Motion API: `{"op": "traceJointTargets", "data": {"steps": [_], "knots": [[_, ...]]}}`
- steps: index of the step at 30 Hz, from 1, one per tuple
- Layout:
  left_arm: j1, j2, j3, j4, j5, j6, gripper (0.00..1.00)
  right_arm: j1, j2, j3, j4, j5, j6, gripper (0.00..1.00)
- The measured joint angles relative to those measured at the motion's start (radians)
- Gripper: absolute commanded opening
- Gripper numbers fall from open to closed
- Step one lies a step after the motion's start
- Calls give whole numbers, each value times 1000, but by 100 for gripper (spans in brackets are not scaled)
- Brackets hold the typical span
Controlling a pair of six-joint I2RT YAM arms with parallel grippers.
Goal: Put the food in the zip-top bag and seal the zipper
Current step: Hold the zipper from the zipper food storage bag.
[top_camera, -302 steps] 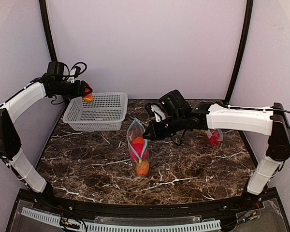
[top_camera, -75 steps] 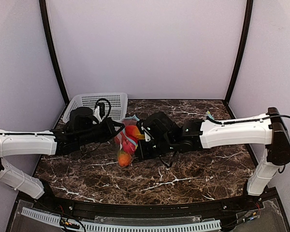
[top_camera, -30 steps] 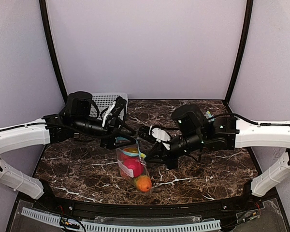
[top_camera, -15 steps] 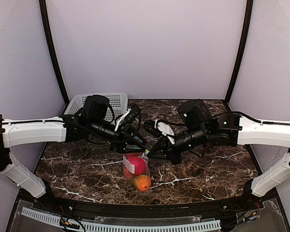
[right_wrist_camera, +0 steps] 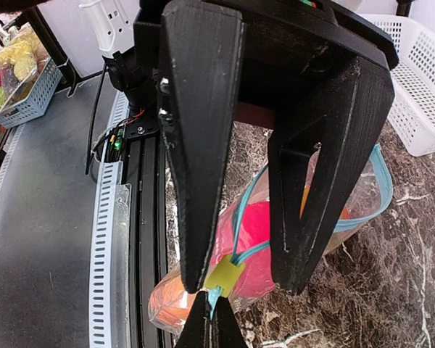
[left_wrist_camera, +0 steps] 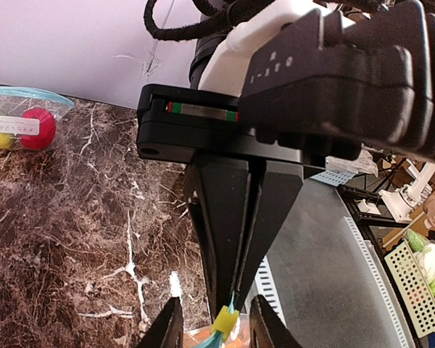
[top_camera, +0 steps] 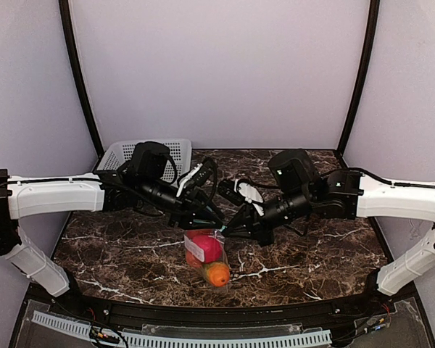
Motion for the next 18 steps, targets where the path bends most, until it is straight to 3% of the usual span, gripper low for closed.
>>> {"op": "traceJointTargets", "data": {"steps": [11,18], "knots": [[-5,0,0,-10,-8,5,35,-13,0,-5,2,-17,3,0],[-11,0,0,-45,-26,33,21,-14,0,-6,2,-19,4,0]]}}
